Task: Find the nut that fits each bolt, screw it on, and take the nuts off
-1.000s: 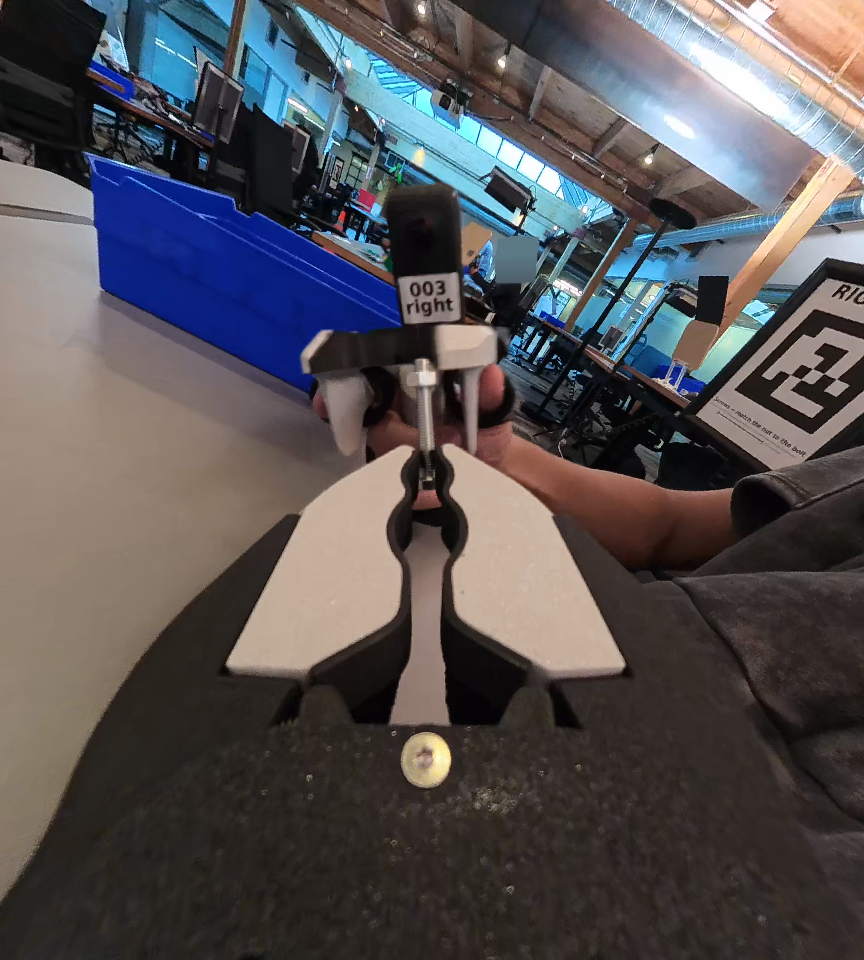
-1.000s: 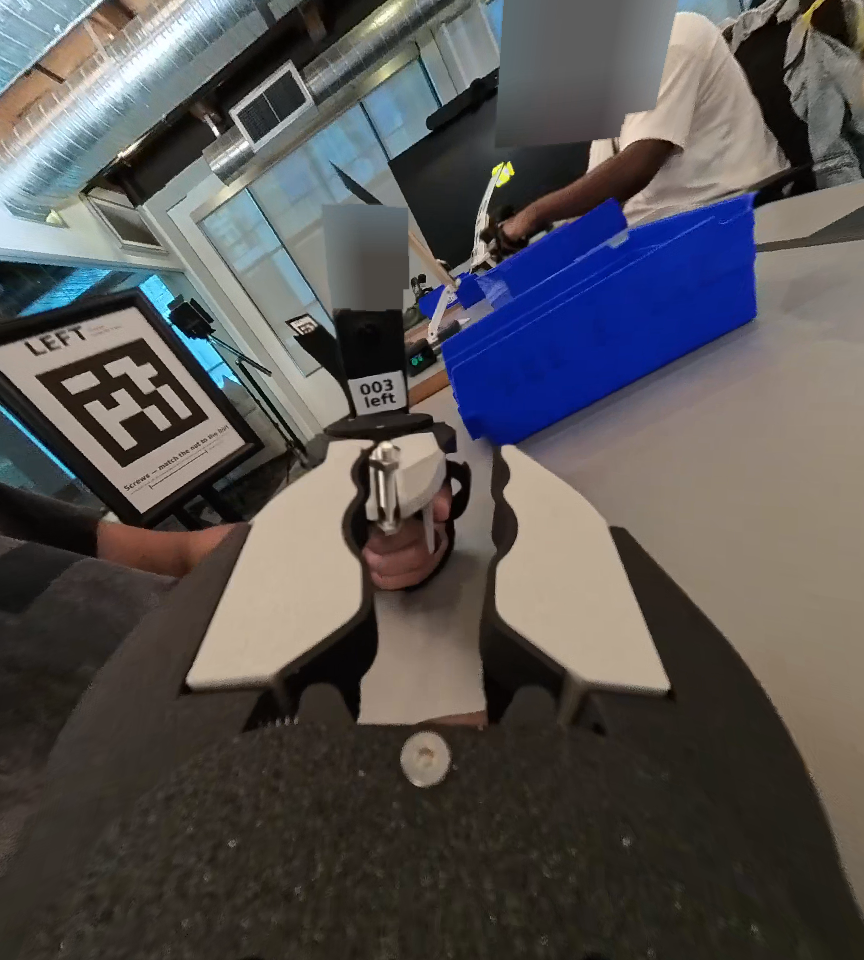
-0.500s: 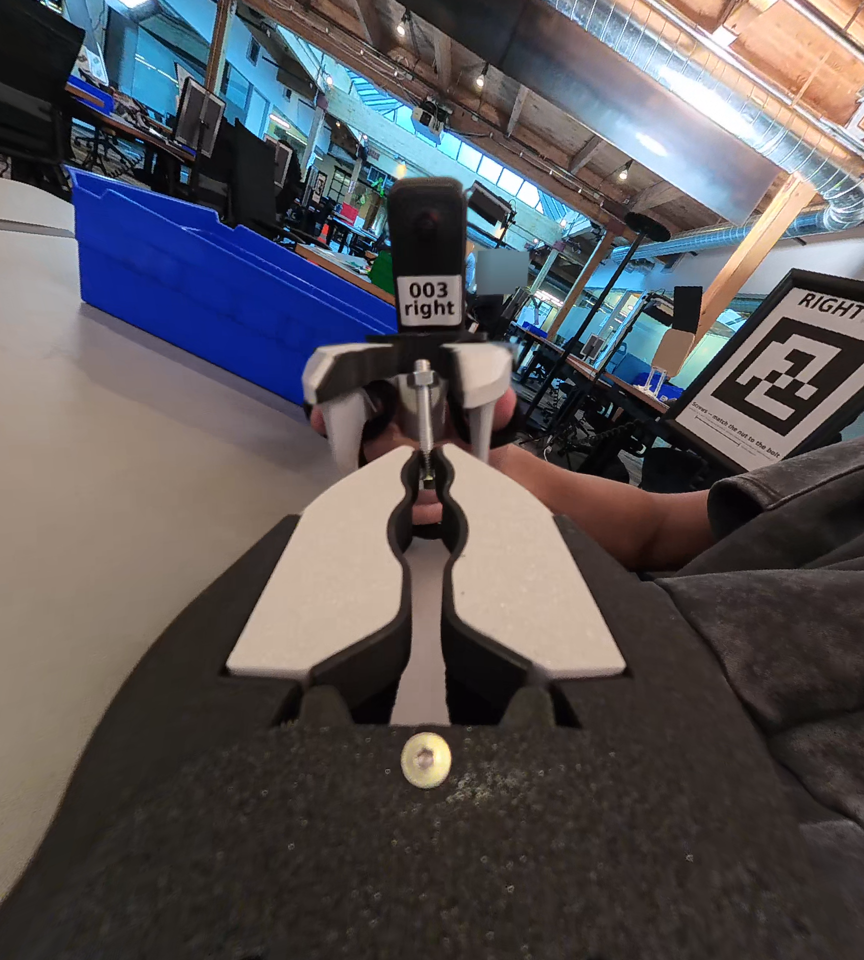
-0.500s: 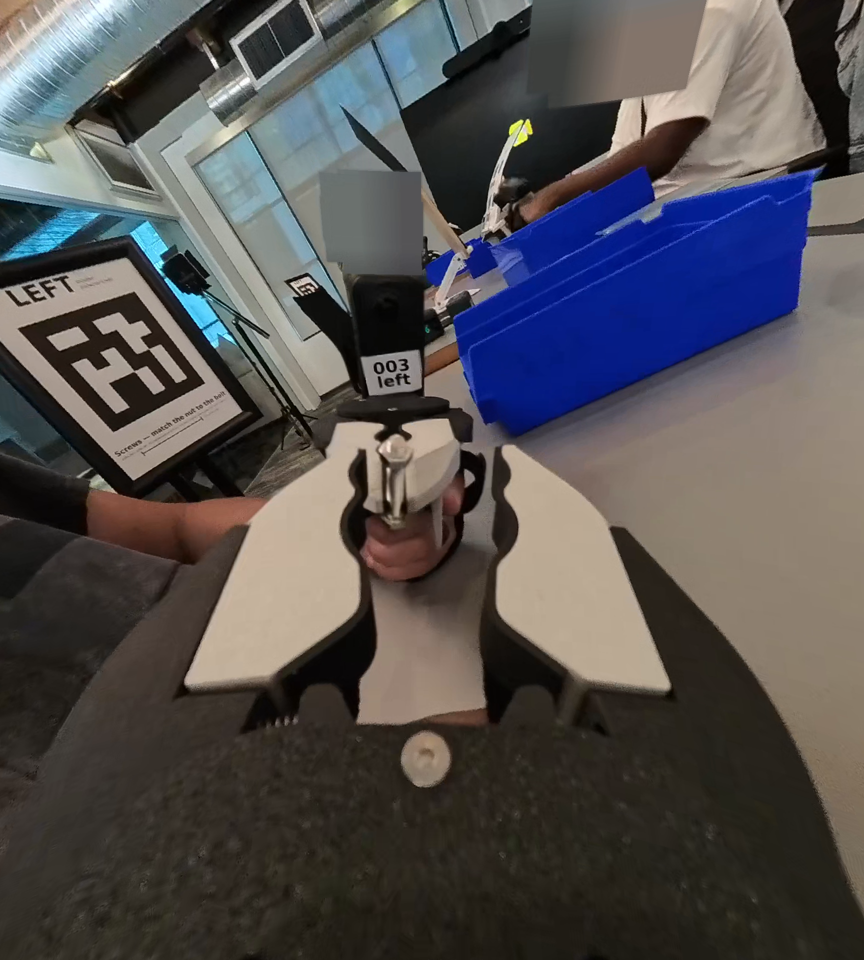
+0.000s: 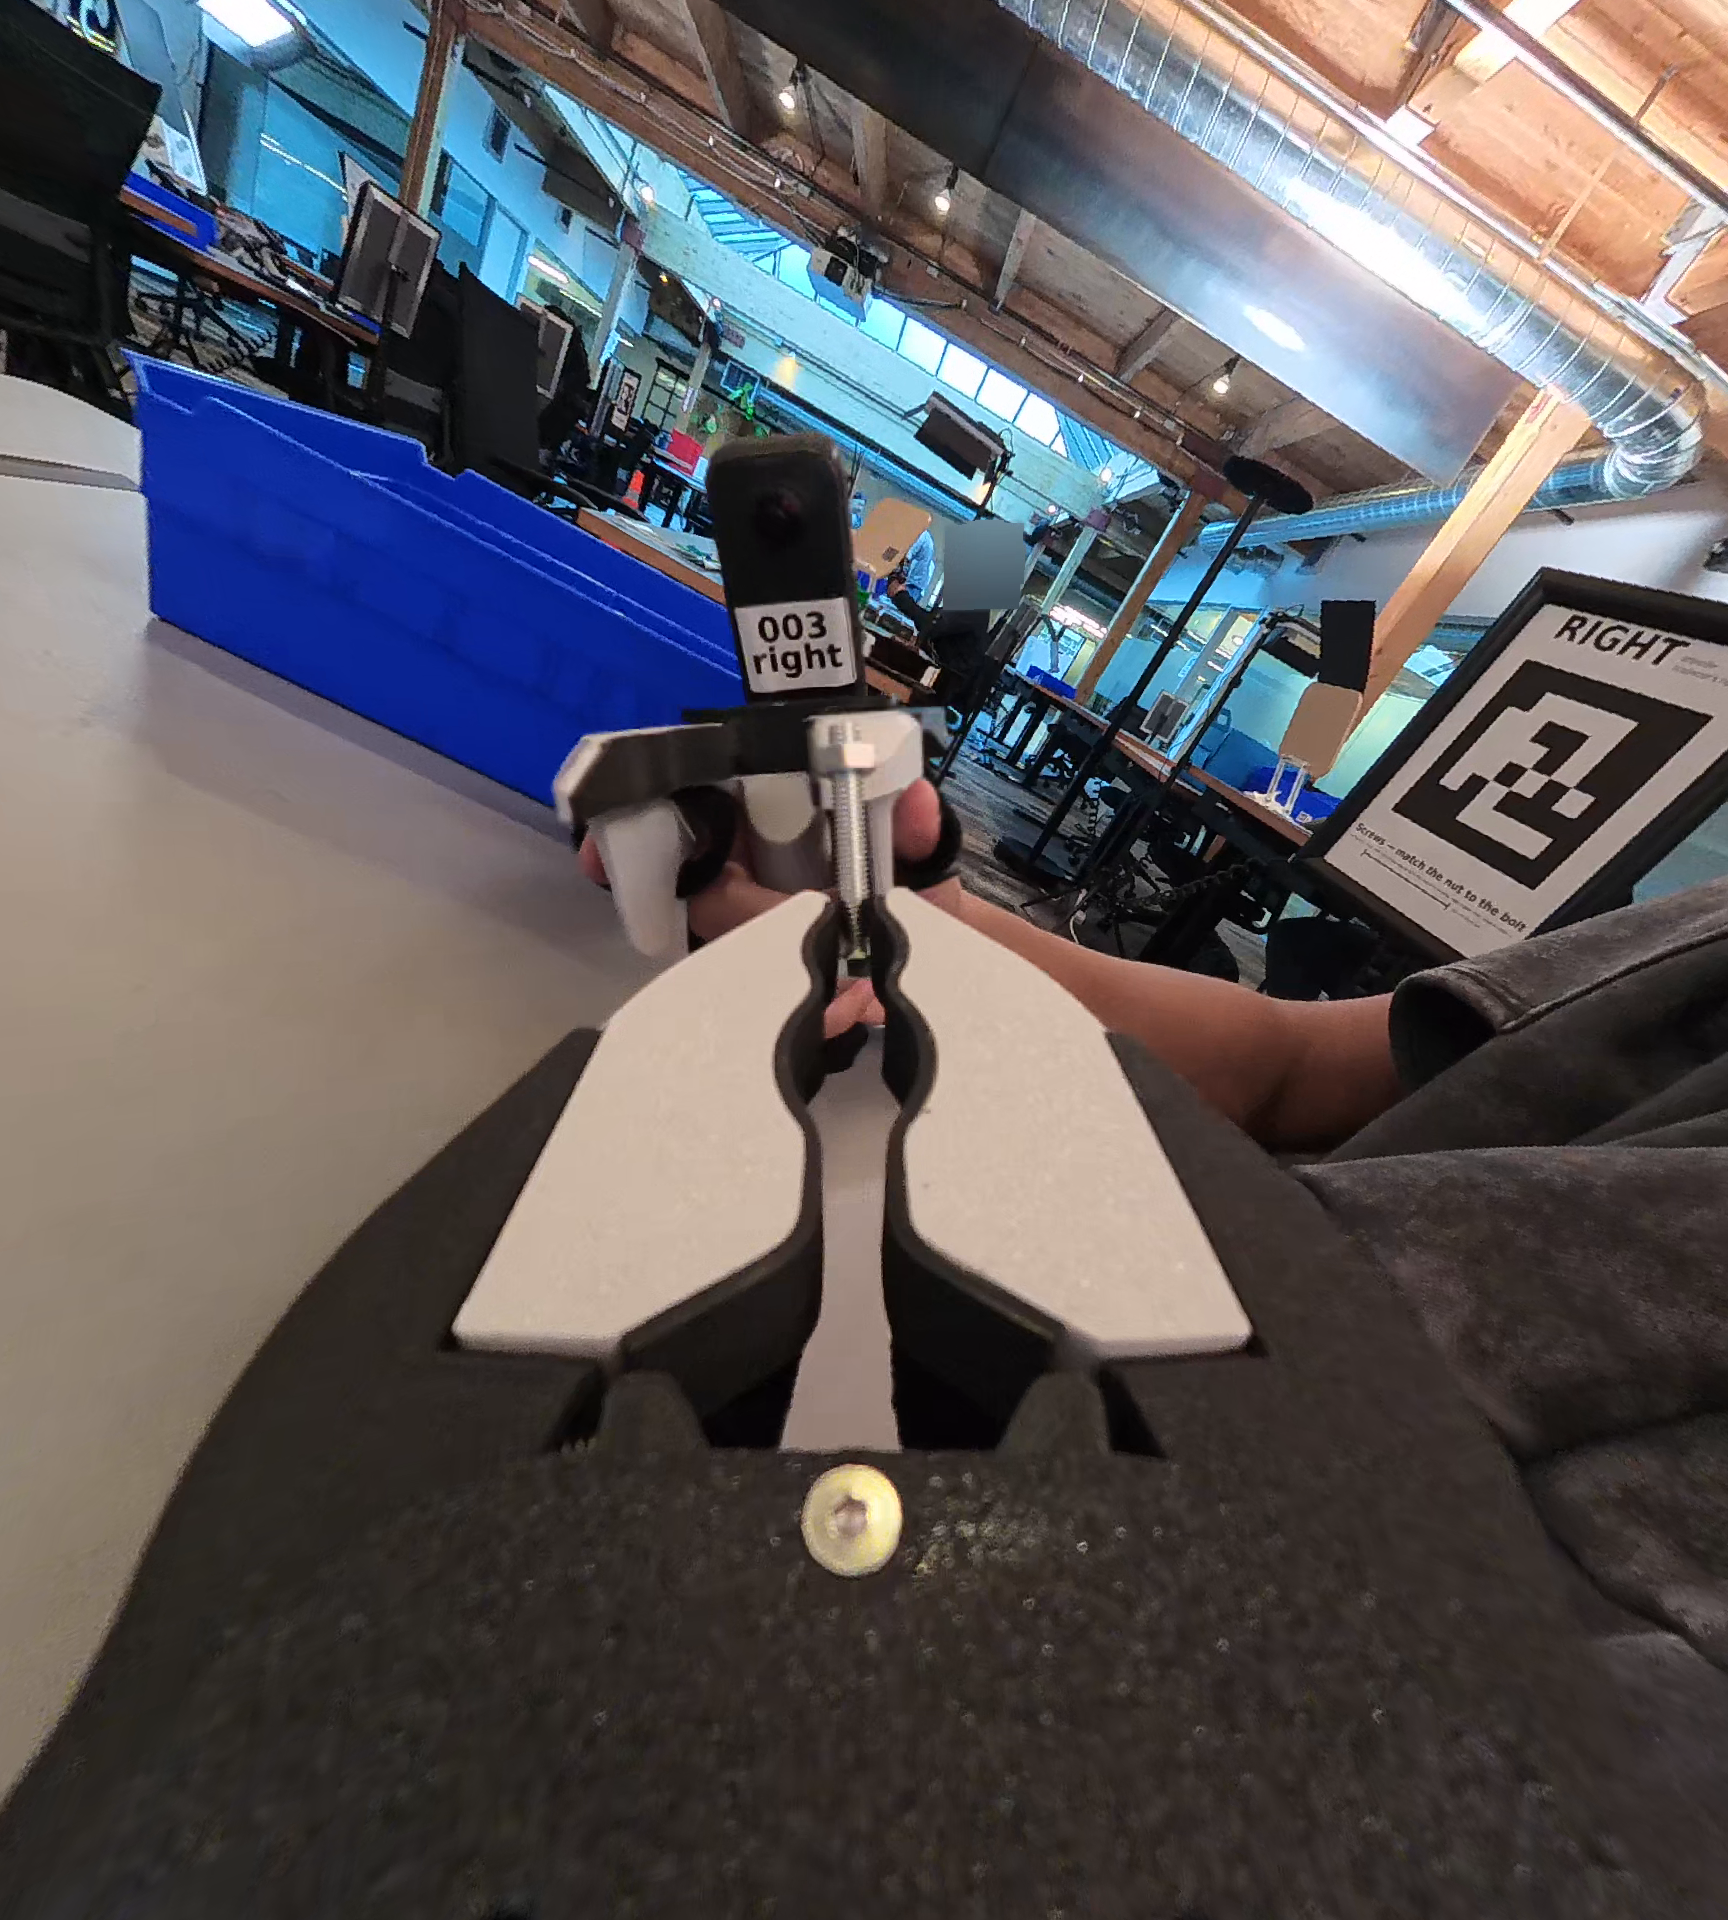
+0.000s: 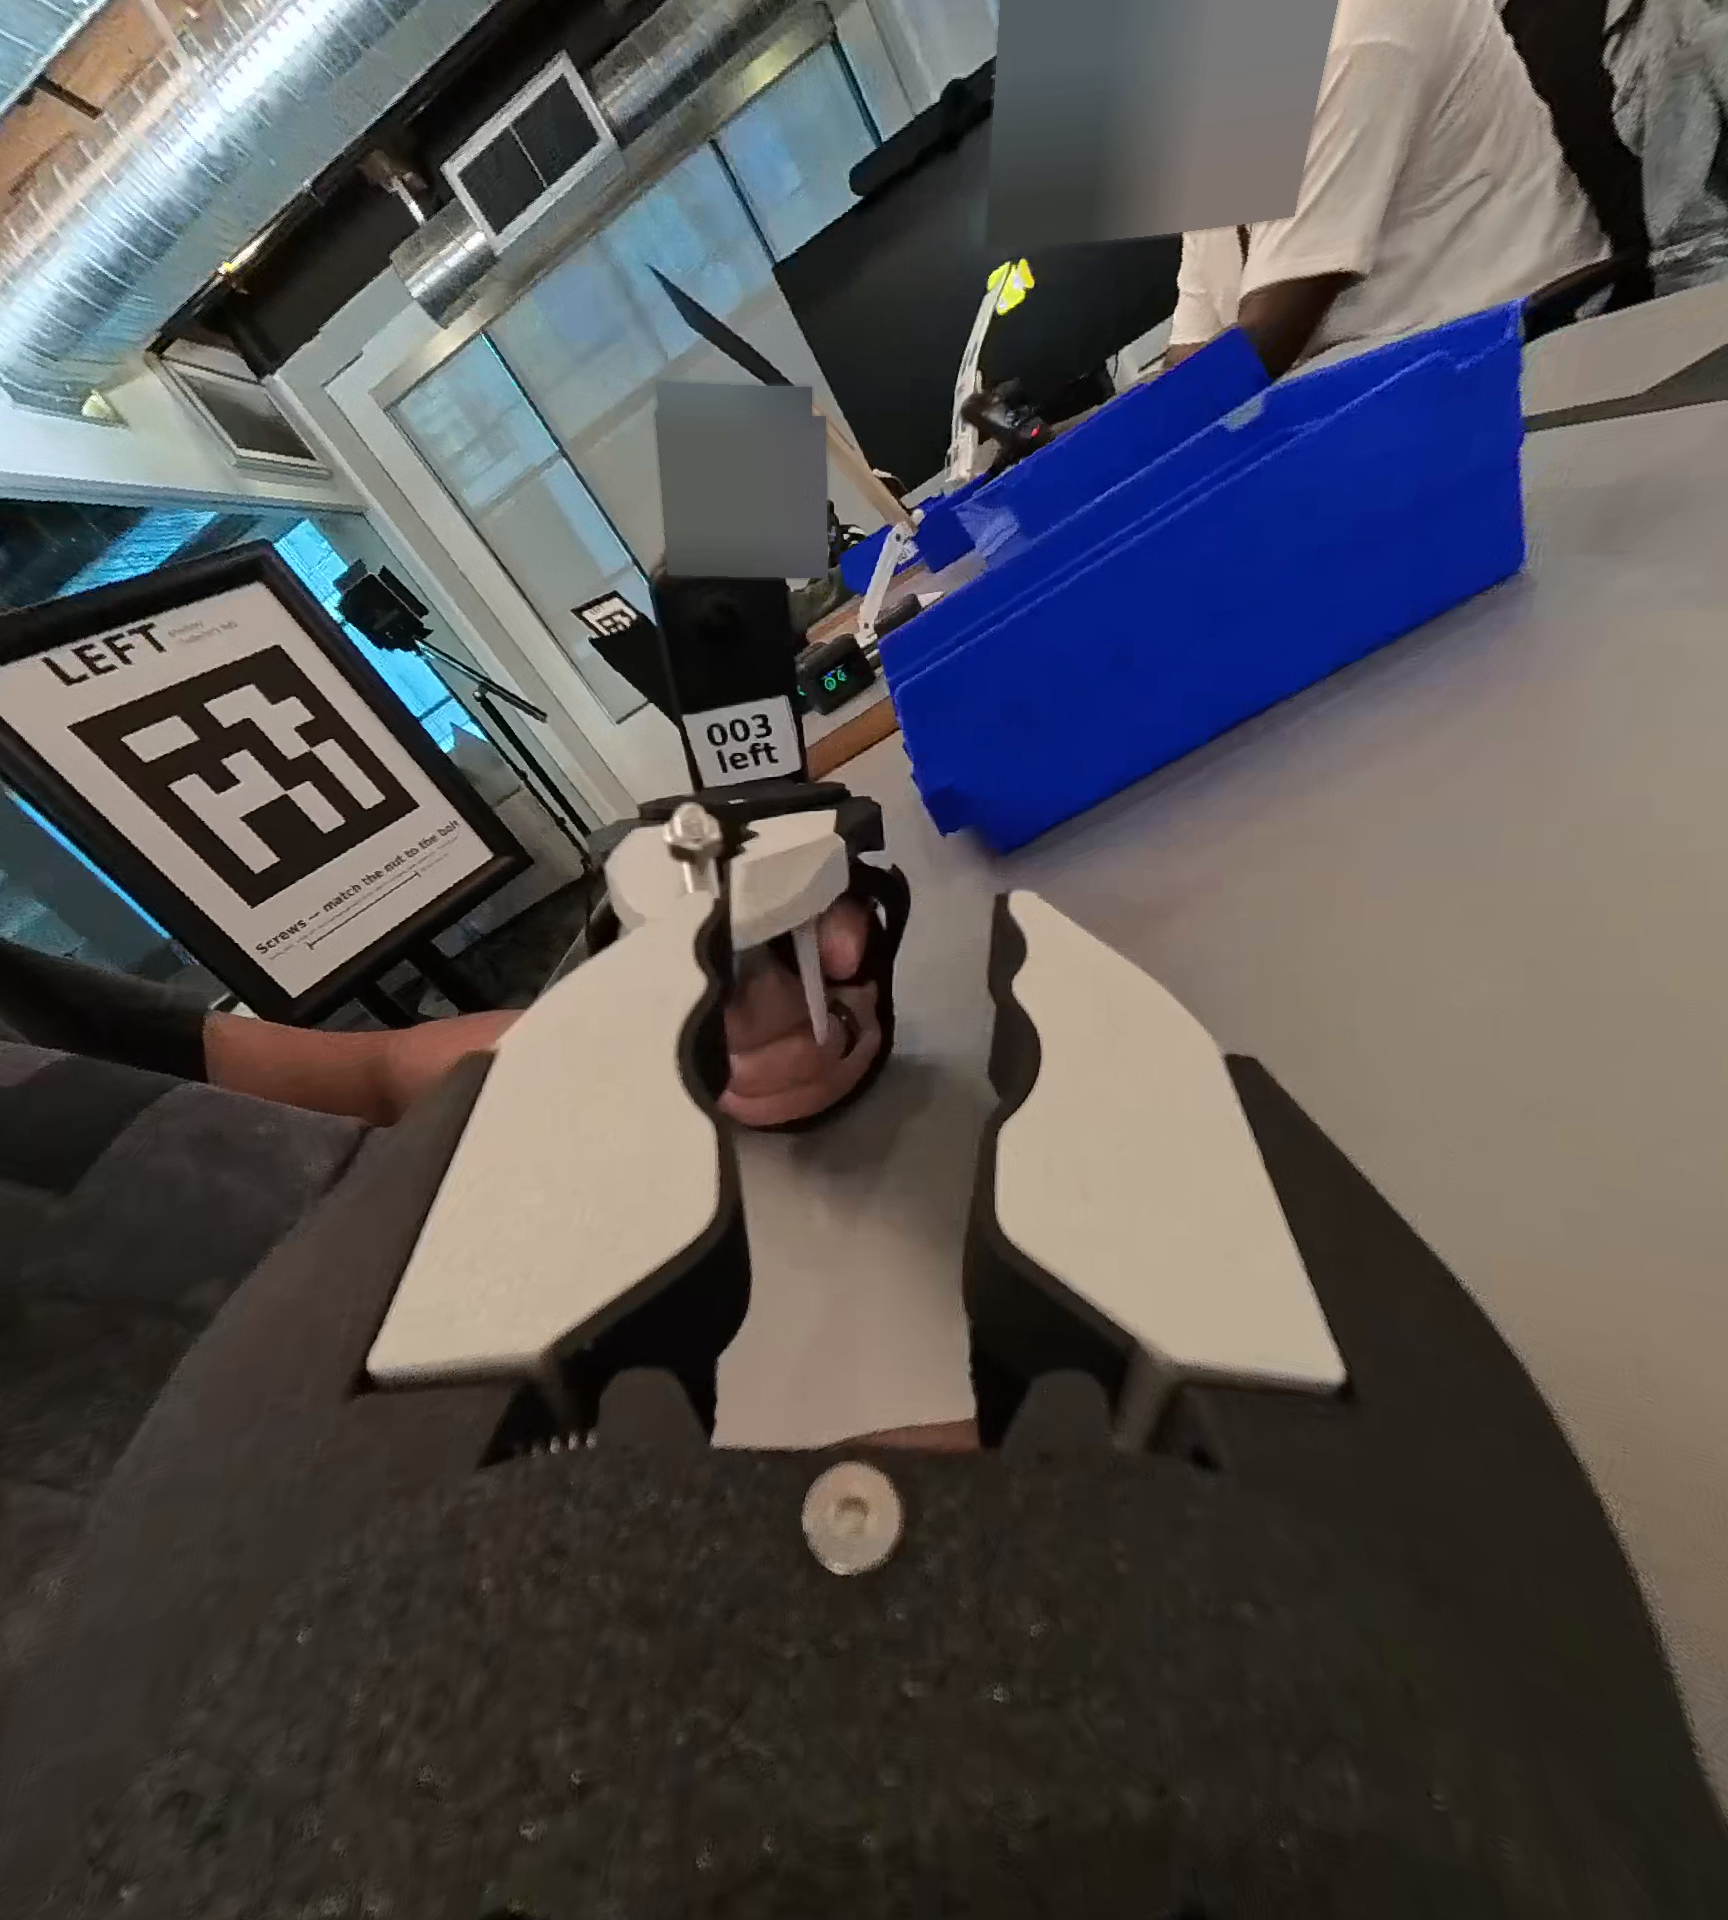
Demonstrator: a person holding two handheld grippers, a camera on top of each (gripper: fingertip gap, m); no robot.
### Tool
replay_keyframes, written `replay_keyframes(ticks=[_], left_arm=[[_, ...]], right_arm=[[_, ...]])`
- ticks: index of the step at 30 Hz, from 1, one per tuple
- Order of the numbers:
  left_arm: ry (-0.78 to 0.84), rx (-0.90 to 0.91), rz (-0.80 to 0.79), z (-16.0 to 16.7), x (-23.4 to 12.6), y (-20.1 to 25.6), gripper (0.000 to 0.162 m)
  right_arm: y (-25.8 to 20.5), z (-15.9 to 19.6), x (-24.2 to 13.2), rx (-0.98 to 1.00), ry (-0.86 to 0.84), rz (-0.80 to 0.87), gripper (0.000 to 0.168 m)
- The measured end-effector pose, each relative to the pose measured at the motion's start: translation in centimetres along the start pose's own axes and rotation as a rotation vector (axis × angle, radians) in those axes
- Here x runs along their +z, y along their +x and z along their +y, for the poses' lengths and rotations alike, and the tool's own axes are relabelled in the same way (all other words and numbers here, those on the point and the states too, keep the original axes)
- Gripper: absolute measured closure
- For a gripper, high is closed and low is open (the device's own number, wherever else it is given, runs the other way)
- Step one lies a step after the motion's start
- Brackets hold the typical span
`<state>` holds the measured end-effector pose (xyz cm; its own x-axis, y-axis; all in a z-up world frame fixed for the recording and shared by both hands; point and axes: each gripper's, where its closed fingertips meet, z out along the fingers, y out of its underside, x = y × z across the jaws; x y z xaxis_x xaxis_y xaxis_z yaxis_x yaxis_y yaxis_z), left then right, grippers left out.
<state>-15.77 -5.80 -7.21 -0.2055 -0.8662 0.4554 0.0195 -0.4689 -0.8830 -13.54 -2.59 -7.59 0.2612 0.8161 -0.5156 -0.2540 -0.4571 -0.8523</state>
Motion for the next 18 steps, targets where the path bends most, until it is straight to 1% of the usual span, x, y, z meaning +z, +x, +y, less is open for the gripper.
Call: replay_keyframes(ticks=[3, 6, 7, 9, 10, 12, 18], left_arm=[[-0.013, 0.0, 0.001, 0.2, 0.2, 0.0, 0.157], [-0.028, 0.009, -0.002, 0.4, 0.3, 0.0, 0.157], [-0.03, 0.011, 0.002, 0.5, 0.4, 0.1, 0.157], [-0.026, 0.013, -0.002, 0.4, 0.3, 0.1, 0.157], [-0.021, 0.011, 0.009, 0.3, 0.3, 0.2, 0.157], [-0.023, 0.009, 0.003, 0.4, 0.2, 0.2, 0.157], [-0.04, 0.014, 0.007, 0.6, 0.4, 0.2, 0.157]], right_arm=[[-1.0, -0.5, 0.5, -0.026, -0.002, -0.017, 0.121], [-2.1, -0.2, 1.6, -0.058, -0.027, -0.045, 0.121], [-1.7, 0.0, 1.6, -0.066, -0.04, -0.023, 0.121], [-0.8, 0.2, 1.1, -0.053, -0.039, 0.003, 0.117], [-0.3, 0.3, 0.7, -0.03, -0.038, 0.006, 0.124], [0.2, 0.0, 0.0, -0.008, -0.019, 0.014, 0.122], [-2.4, -0.6, 1.4, -0.075, -0.035, -0.043, 0.121]])
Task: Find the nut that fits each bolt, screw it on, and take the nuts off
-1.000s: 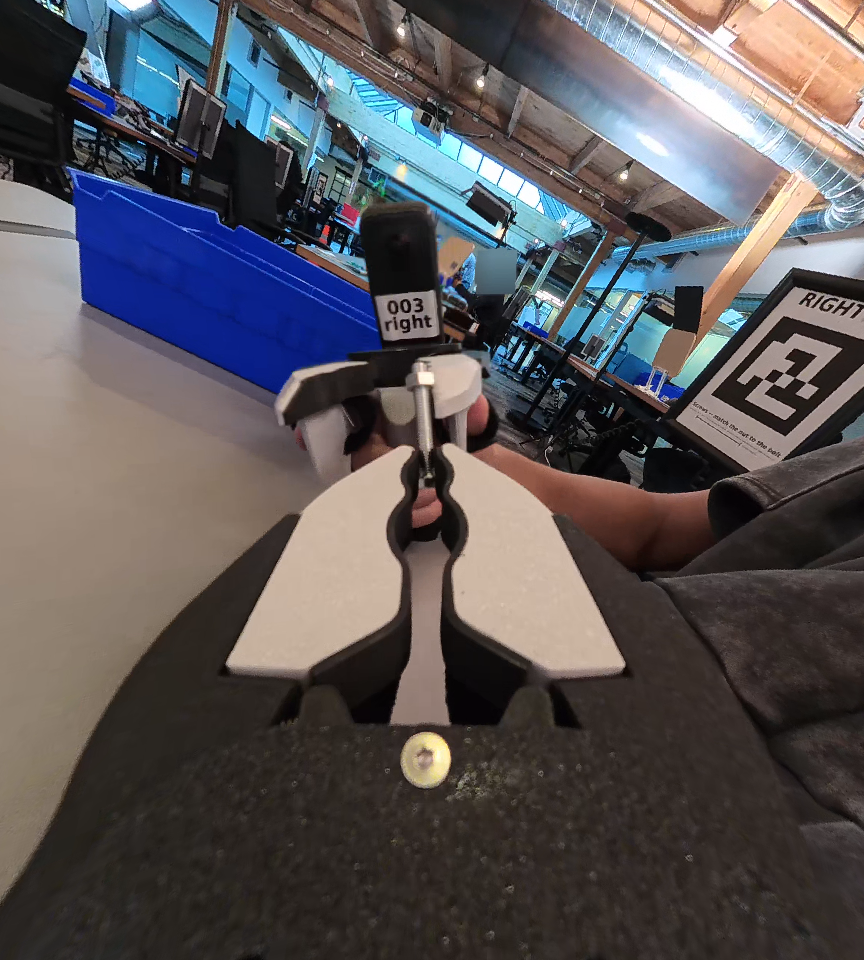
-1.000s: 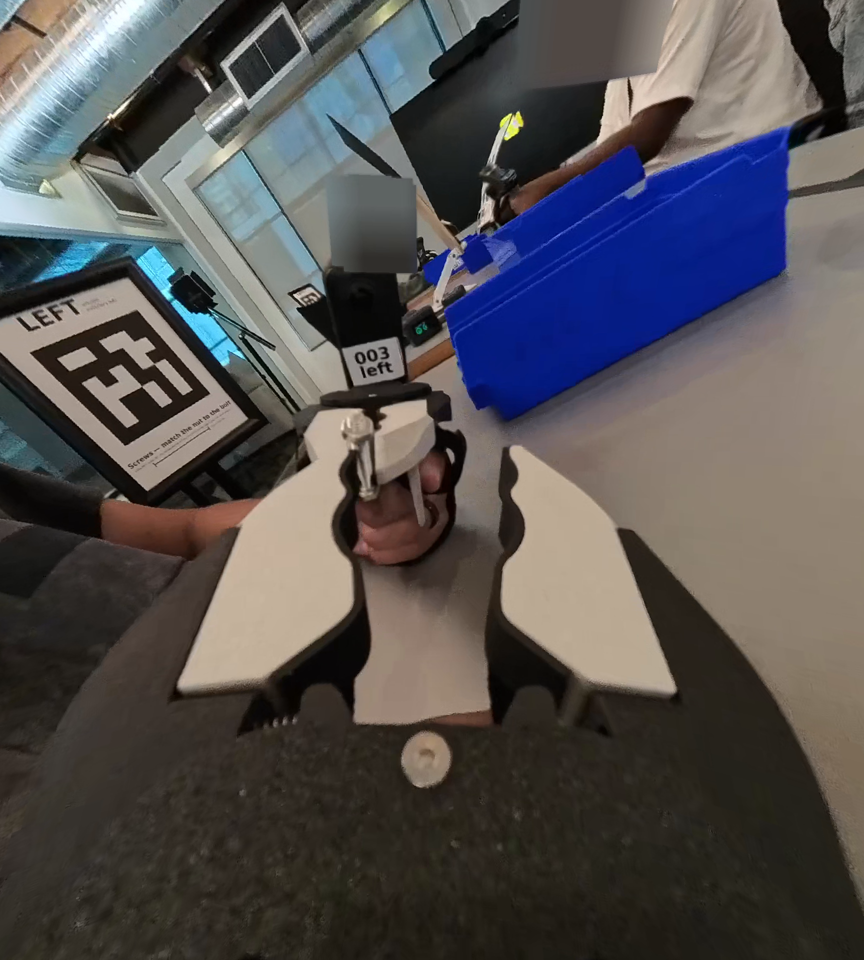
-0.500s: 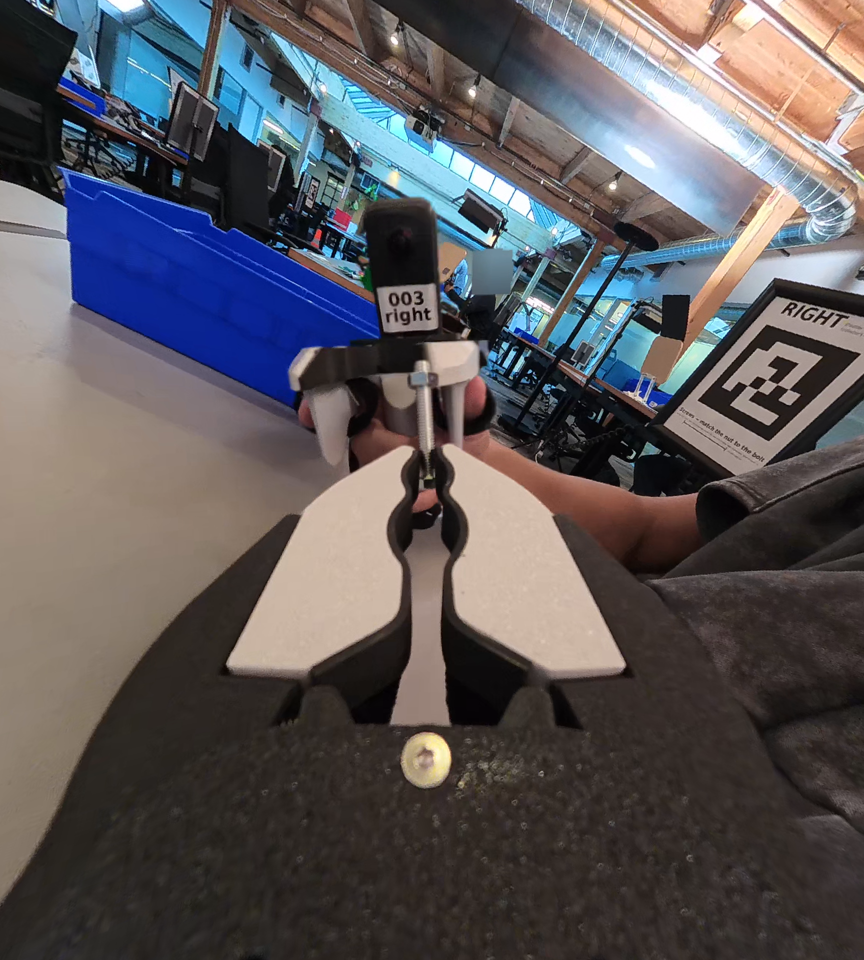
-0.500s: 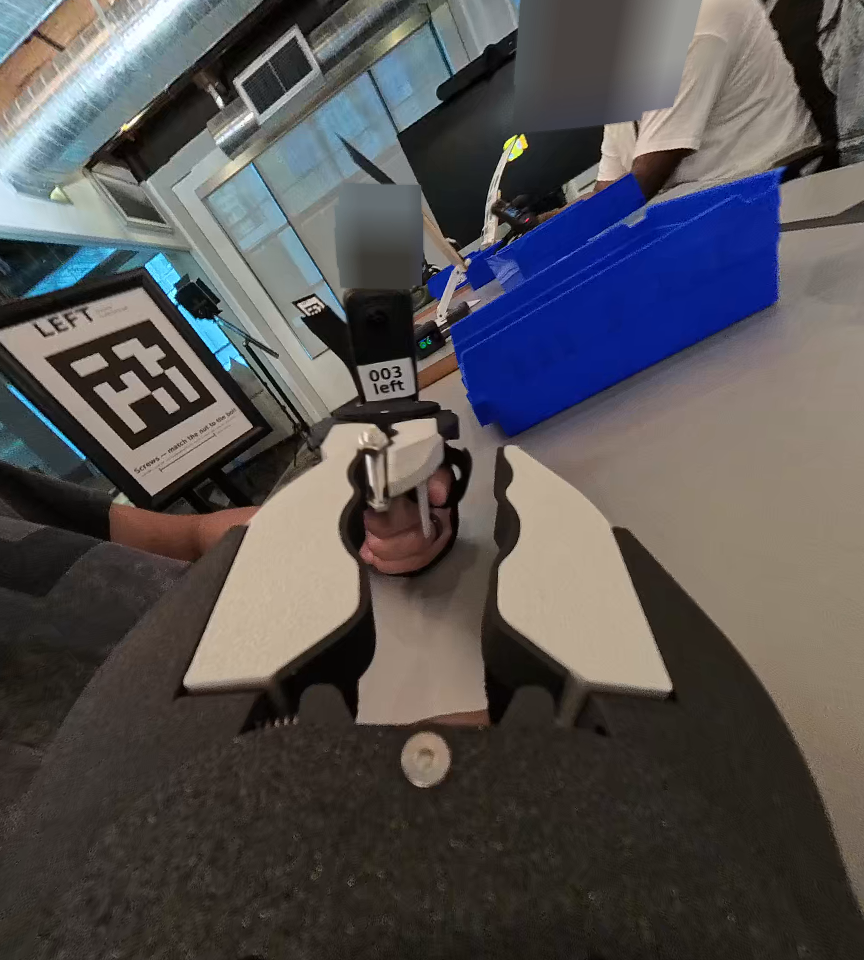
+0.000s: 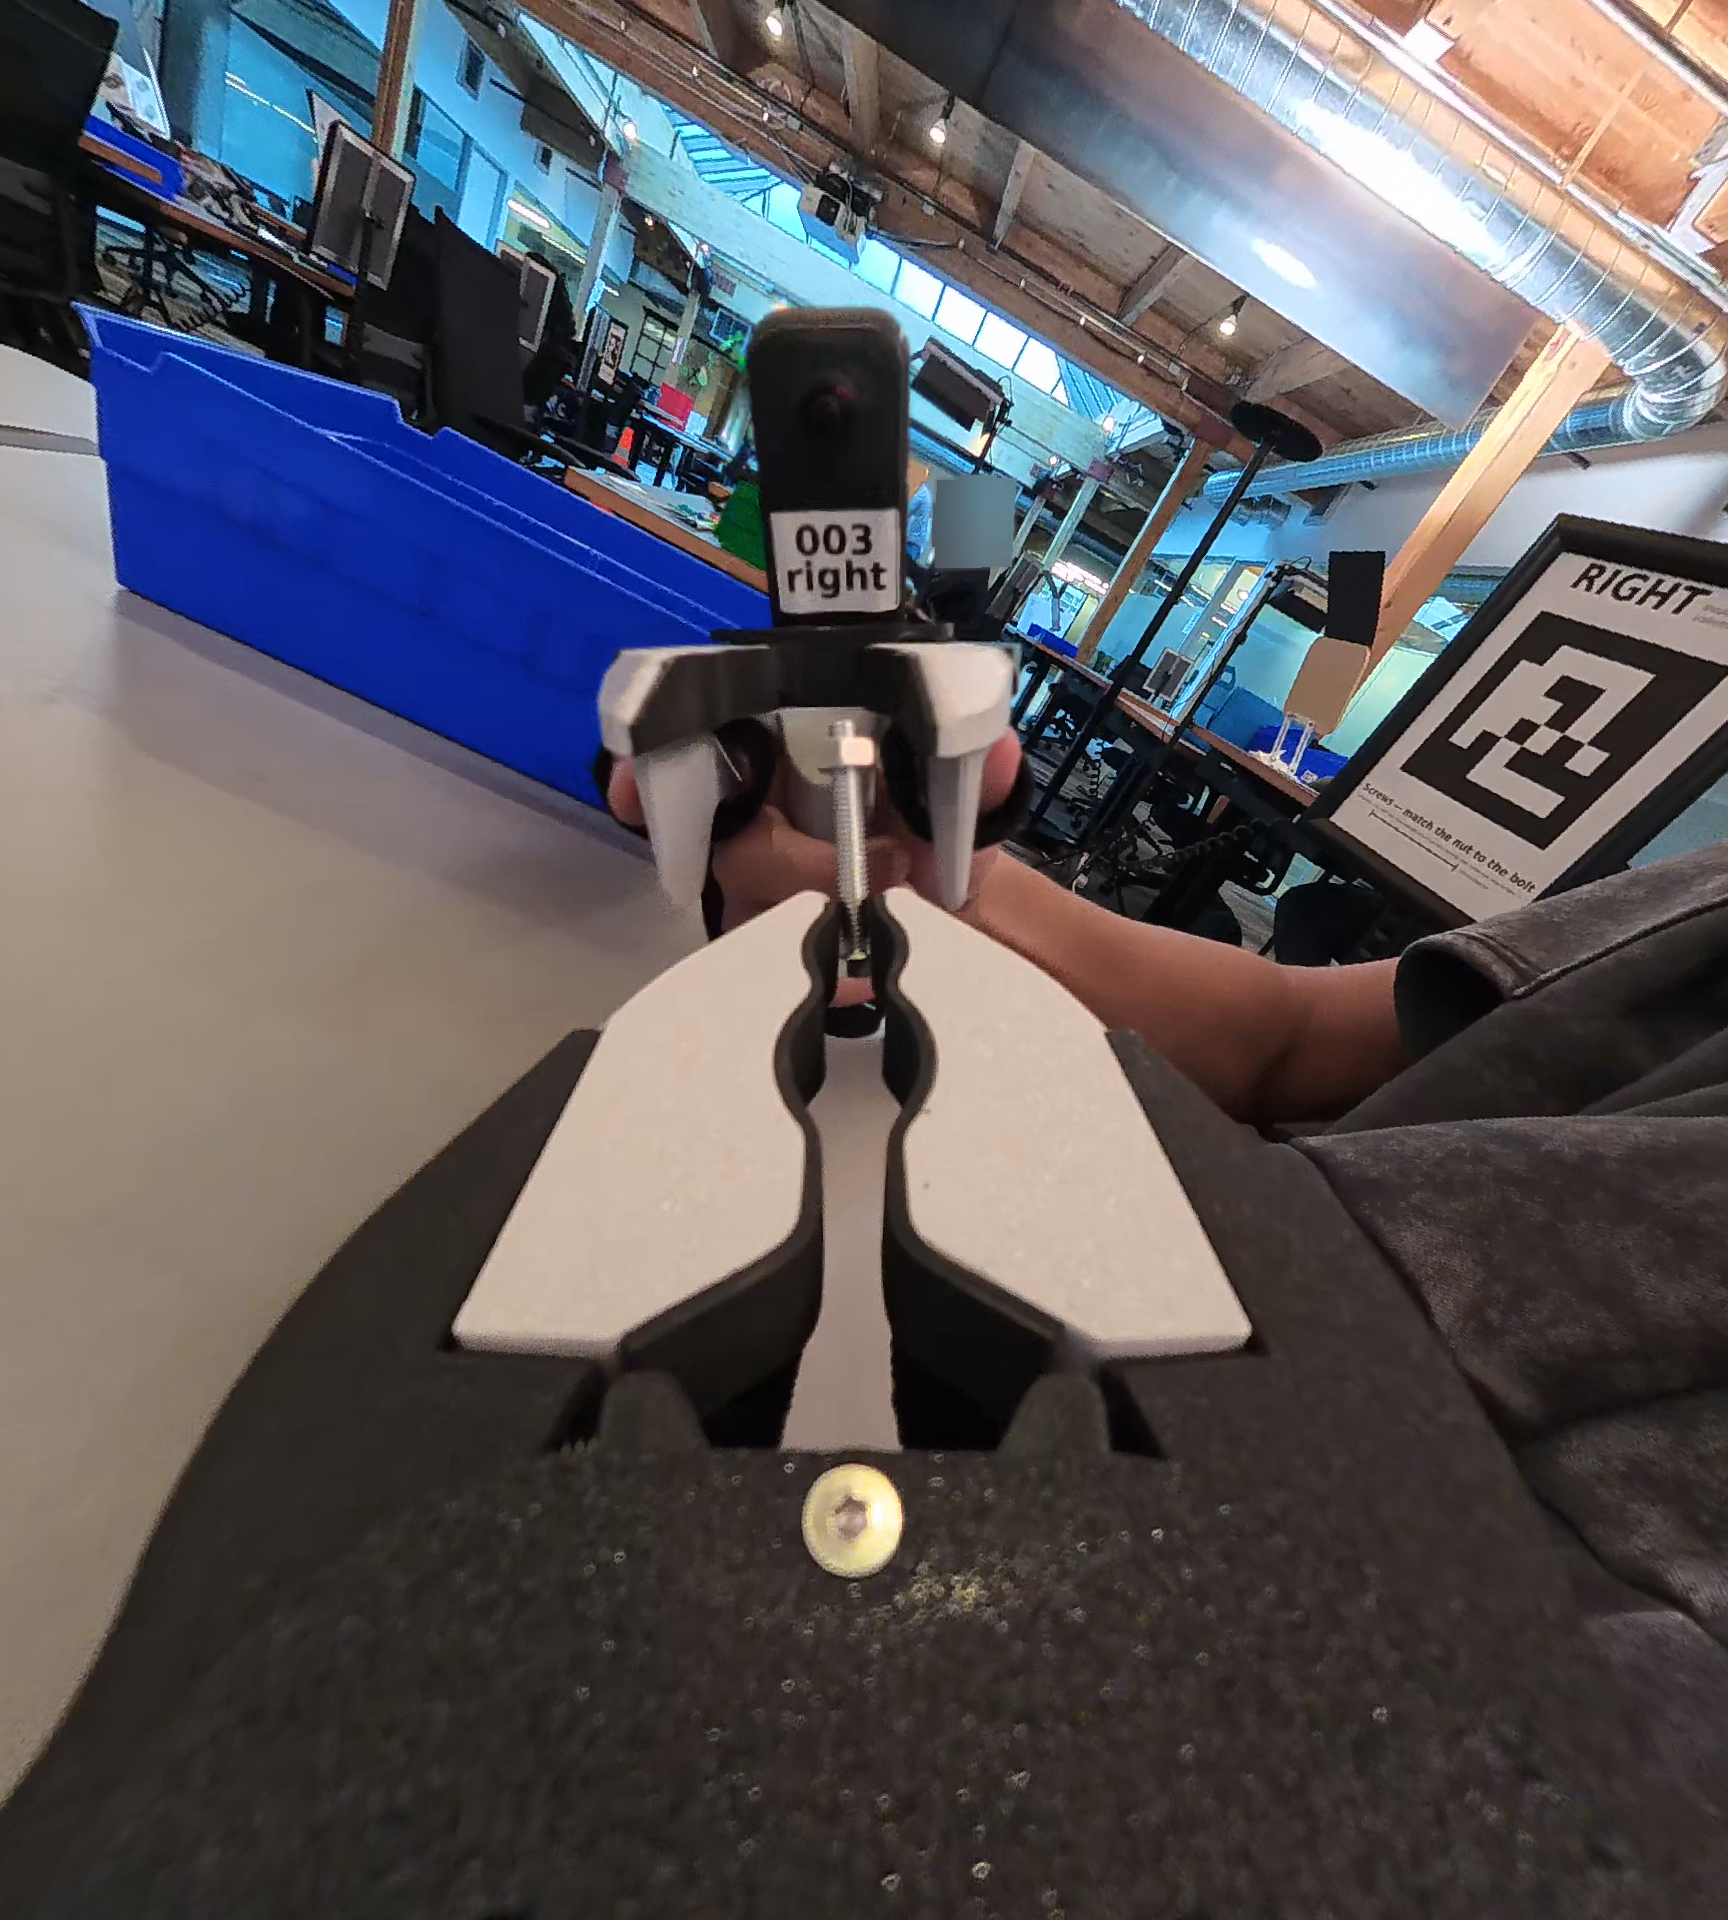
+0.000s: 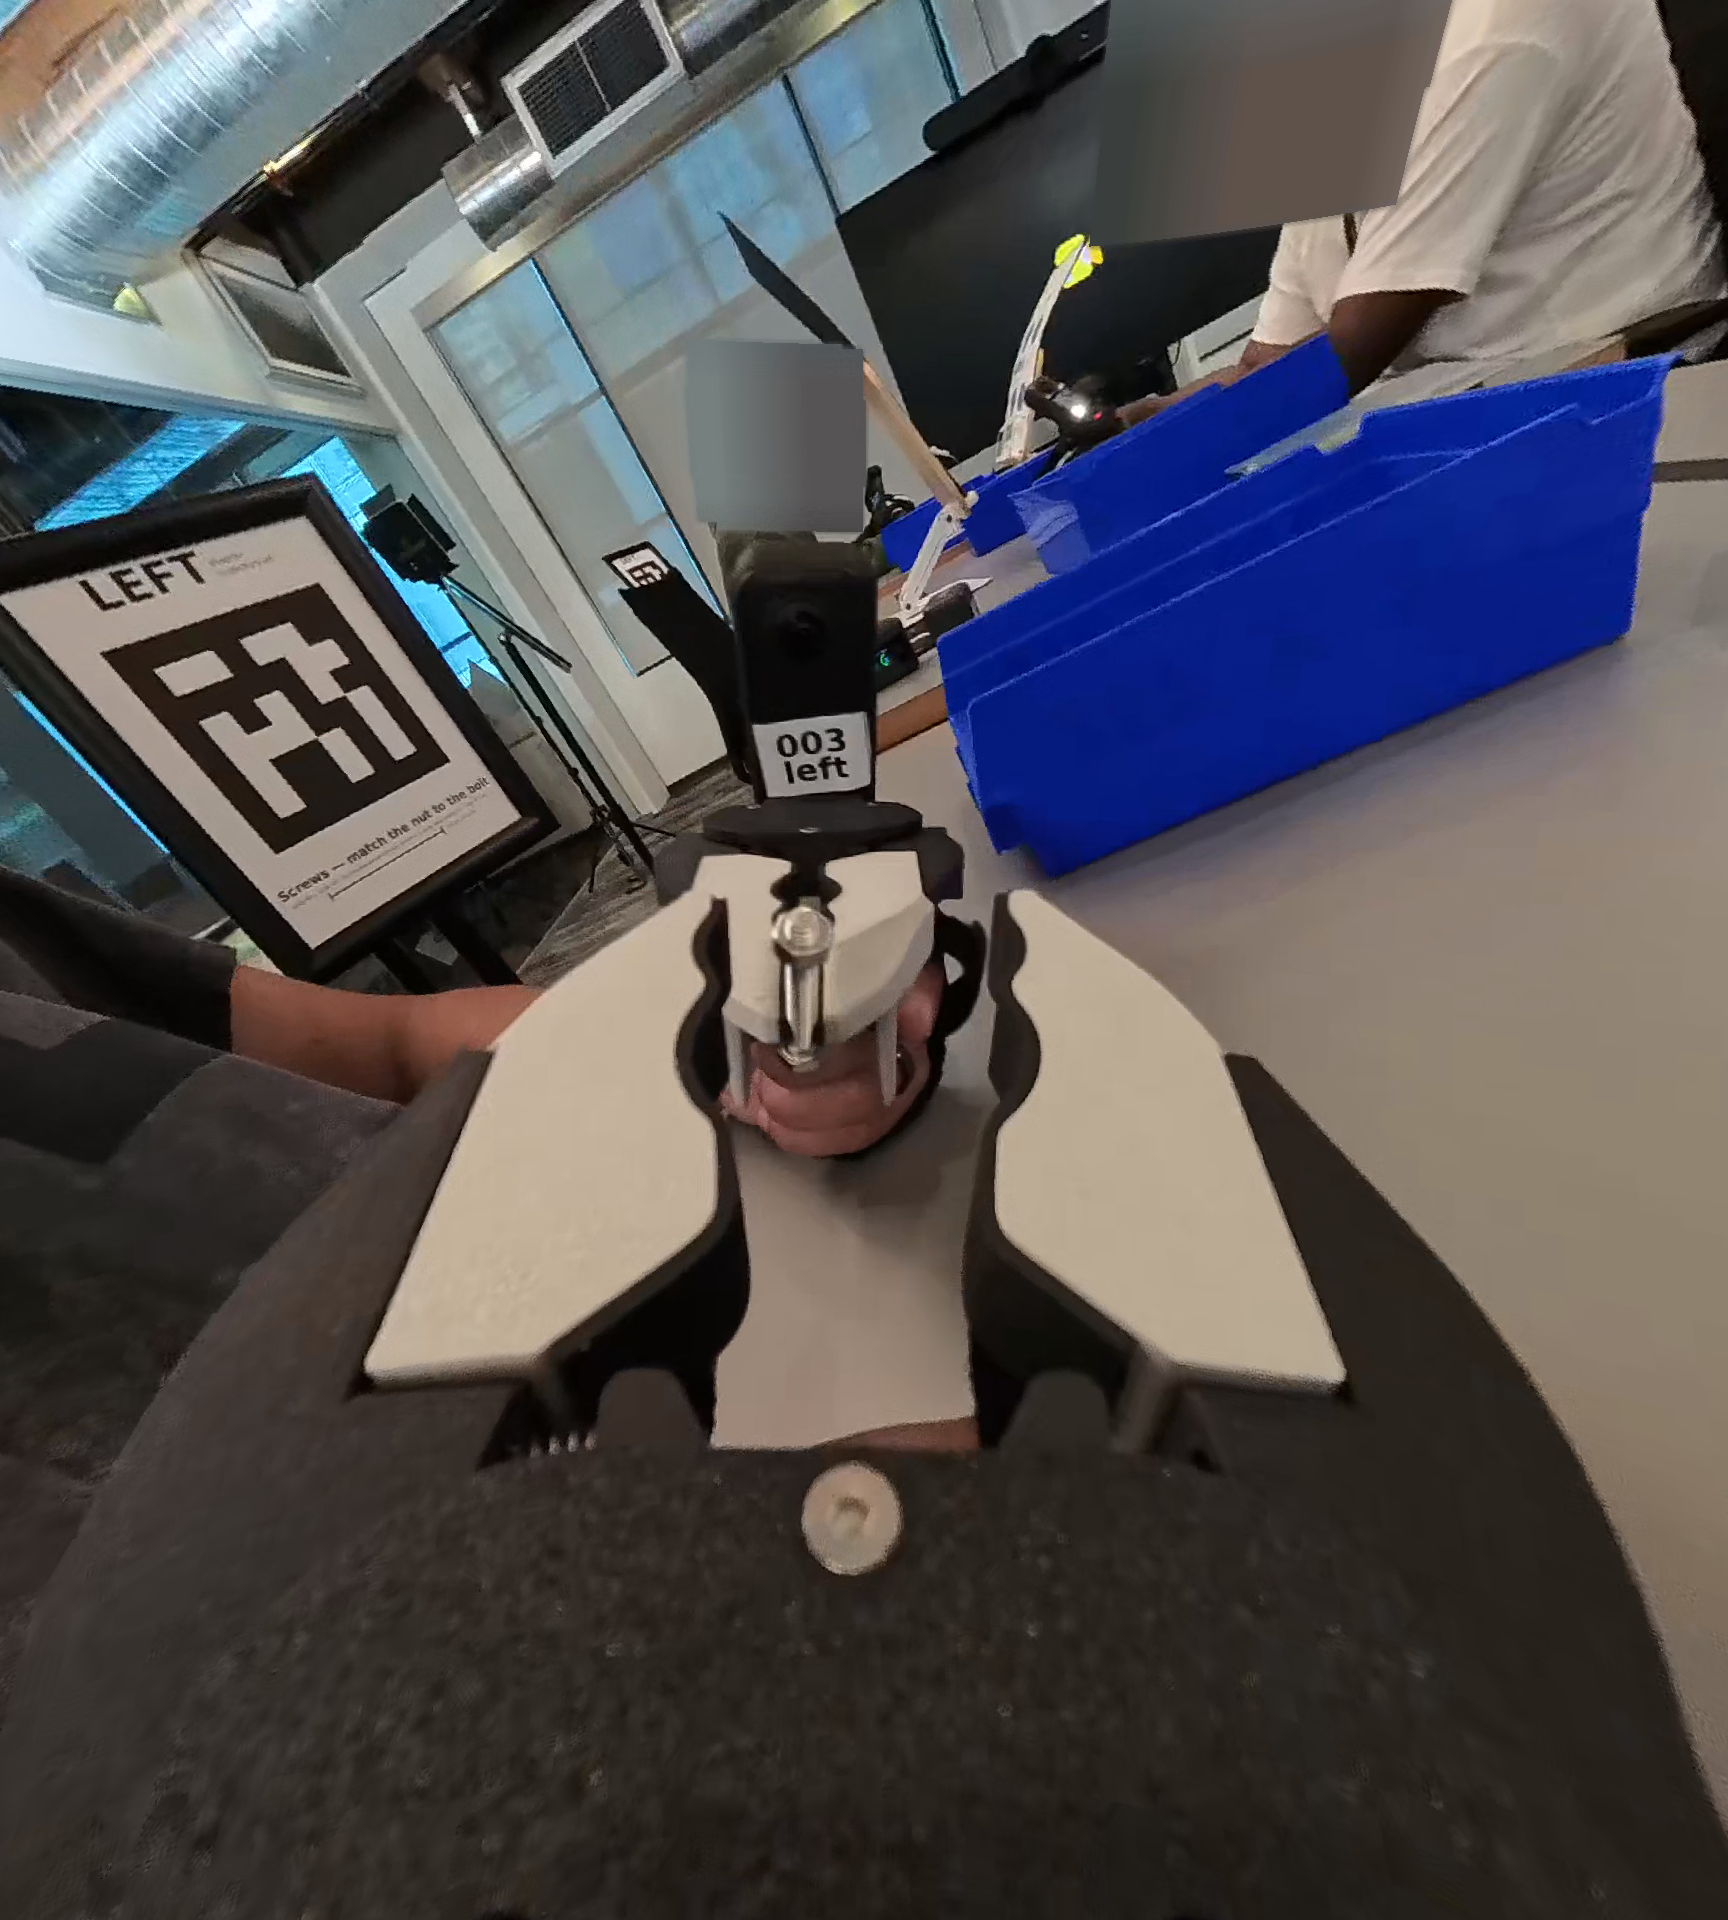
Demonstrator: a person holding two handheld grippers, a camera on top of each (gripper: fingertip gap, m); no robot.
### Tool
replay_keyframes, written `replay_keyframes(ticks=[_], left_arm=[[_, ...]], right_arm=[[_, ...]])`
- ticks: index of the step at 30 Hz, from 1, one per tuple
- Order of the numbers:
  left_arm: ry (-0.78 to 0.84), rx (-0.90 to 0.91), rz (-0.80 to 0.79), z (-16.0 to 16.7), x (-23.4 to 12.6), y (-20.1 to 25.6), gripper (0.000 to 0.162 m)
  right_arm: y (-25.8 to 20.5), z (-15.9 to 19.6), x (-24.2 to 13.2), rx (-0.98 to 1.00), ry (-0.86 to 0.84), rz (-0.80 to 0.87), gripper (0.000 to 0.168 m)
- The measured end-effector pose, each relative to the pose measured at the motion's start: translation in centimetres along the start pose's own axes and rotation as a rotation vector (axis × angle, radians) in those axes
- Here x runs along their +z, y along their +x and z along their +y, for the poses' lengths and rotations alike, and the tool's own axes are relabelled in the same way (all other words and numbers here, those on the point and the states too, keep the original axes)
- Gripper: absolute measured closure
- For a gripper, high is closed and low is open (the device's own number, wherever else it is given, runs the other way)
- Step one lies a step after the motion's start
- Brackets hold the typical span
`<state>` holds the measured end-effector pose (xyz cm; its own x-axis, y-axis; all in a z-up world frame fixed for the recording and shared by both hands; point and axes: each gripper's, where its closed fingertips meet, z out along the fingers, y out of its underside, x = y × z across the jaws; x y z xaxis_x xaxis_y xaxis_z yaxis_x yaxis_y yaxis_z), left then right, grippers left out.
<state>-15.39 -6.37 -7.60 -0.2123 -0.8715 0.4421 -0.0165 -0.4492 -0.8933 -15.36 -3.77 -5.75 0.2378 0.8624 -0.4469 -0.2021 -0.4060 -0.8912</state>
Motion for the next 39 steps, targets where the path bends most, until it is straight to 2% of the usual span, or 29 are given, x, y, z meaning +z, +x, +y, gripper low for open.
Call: replay_keyframes(ticks=[5, 12, 15, 16, 18, 23, 25, 29, 31, 36, 38, 39], left_arm=[[0.02, 0.001, 0.003, -0.3, -0.3, 0.1, 0.157], [0.005, -0.002, 0.003, -0.1, -0.1, 0.0, 0.157], [0.012, -0.001, 0.0, -0.2, -0.2, 0.0, 0.157], [0.018, -0.004, 0.007, -0.3, -0.2, 0.1, 0.157], [0.014, -0.004, 0.003, -0.2, -0.2, 0.0, 0.157], [-0.005, -0.002, 0.005, 0.1, 0.0, 0.0, 0.157], [0.0, 0.004, 0.012, 0.0, 0.0, 0.2, 0.157], [0.013, -0.002, 0.014, -0.2, -0.2, 0.3, 0.157], [0.008, -0.004, 0.009, -0.1, -0.2, 0.1, 0.157], [-0.01, 0.004, 0.009, 0.2, 0.0, 0.2, 0.157], [-0.007, 0.007, 0.012, 0.2, 0.0, 0.3, 0.157], [-0.007, 0.006, 0.01, 0.1, 0.0, 0.3, 0.157]], right_arm=[[2.8, 1.0, -1.7, 0.06, 0.0, 0.078, 0.121], [-0.3, -0.1, 0.2, -0.009, -0.007, -0.001, 0.121], [1.7, 0.8, -0.7, 0.03, -0.015, 0.05, 0.115], [2.3, 1.0, -1.2, 0.056, -0.015, 0.057, 0.123], [2.9, 0.7, -2.0, 0.063, 0.008, 0.075, 0.121], [-0.3, -0.1, 0.1, -0.007, -0.009, -0.008, 0.12], [-0.1, 0.2, 0.3, -0.018, -0.023, 0.012, 0.12], [3.1, 1.0, -2.0, 0.062, 0.0, 0.083, 0.121], [3.0, 0.6, -2.5, 0.077, 0.017, 0.069, 0.12], [-0.5, -0.5, -0.2, -0.004, 0.005, -0.015, 0.12], [0.3, 0.2, -0.1, -0.002, -0.017, 0.009, 0.12], [1.1, 0.6, -0.4, 0.017, -0.019, 0.029, 0.115]])
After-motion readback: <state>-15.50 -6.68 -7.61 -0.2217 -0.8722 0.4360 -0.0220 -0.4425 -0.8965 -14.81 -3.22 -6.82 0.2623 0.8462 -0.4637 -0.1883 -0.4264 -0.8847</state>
